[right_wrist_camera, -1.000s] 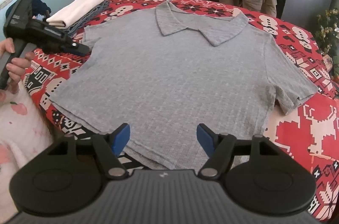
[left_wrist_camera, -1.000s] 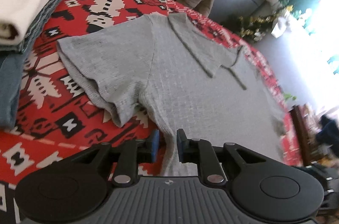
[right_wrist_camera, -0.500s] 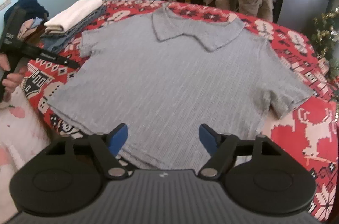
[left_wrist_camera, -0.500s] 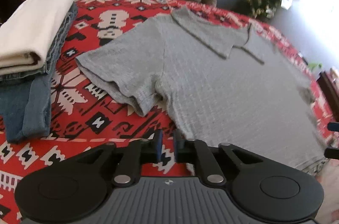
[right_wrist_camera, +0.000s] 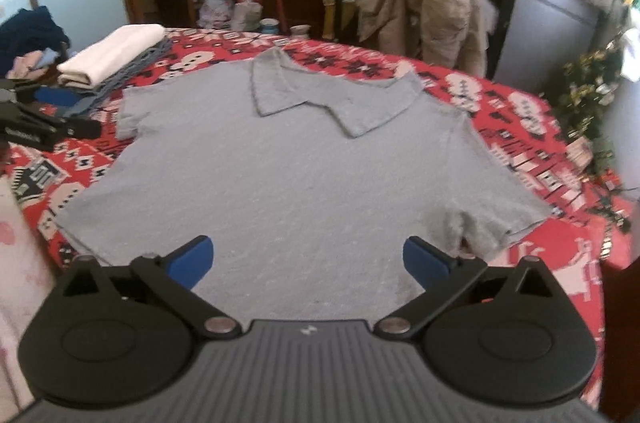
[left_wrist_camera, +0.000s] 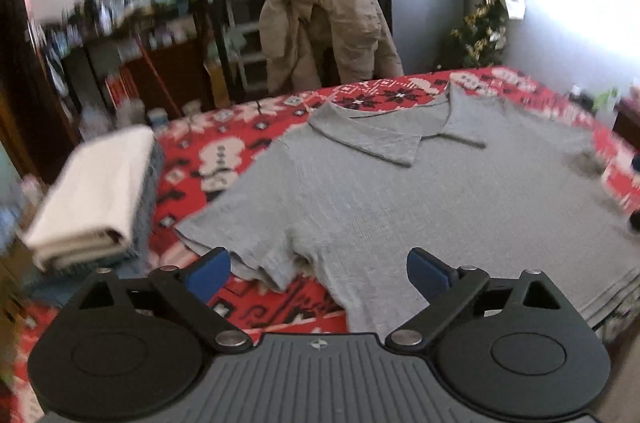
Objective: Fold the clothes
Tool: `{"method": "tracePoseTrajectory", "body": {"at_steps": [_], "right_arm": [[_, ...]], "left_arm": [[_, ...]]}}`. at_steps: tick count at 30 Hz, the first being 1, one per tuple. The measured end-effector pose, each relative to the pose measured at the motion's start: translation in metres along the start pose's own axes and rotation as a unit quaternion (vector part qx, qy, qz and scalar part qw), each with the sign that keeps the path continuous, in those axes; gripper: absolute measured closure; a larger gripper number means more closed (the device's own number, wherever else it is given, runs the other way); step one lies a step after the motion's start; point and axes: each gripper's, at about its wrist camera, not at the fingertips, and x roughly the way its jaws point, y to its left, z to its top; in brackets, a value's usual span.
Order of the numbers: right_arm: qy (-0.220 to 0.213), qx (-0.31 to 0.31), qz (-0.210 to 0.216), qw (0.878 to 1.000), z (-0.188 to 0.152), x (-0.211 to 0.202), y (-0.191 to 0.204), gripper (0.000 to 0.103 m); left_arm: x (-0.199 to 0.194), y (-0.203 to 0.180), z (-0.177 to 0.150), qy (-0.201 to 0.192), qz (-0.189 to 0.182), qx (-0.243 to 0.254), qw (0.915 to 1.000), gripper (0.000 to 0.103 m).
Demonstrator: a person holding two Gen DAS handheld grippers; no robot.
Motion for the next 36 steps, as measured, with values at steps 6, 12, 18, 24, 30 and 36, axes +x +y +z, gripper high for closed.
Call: {"method": "tracePoseTrajectory", "body": {"at_steps": [6, 12, 18, 24, 30, 36], "right_arm": [[0.003, -0.034, -0.004, 0.999, -0.006, 0.003, 0.004, 0.001], [0.029, -0.119, -0.007, 0.992, -0.014, -0.004, 0.014, 0.005], [0.087, -0.240, -0.015, 0.967, -0.034, -0.007, 0.033, 0.031], [0.126, -0.368, -0.019, 0.921, -0.067, -0.002, 0.058, 0.059], [0.130, -0.432, -0.023, 0.892, -0.086, 0.006, 0.076, 0.066], [0.122, -0.444, -0.018, 0.888, -0.085, 0.009, 0.086, 0.066]], "left_arm": [[-0.006, -0.021, -0.009, -0.022, -0.062, 0.126, 0.9899, 0.008], [-0.016, -0.031, -0.017, -0.035, -0.134, 0.188, 0.9722, 0.008], [-0.016, -0.047, -0.032, -0.006, -0.140, 0.281, 0.9494, 0.033], [-0.014, -0.047, -0.039, 0.011, -0.143, 0.301, 0.9428, 0.048], [-0.012, -0.046, -0.039, 0.020, -0.151, 0.286, 0.9459, 0.048], [-0.011, -0.048, -0.040, 0.024, -0.153, 0.291, 0.9441, 0.048]]}}
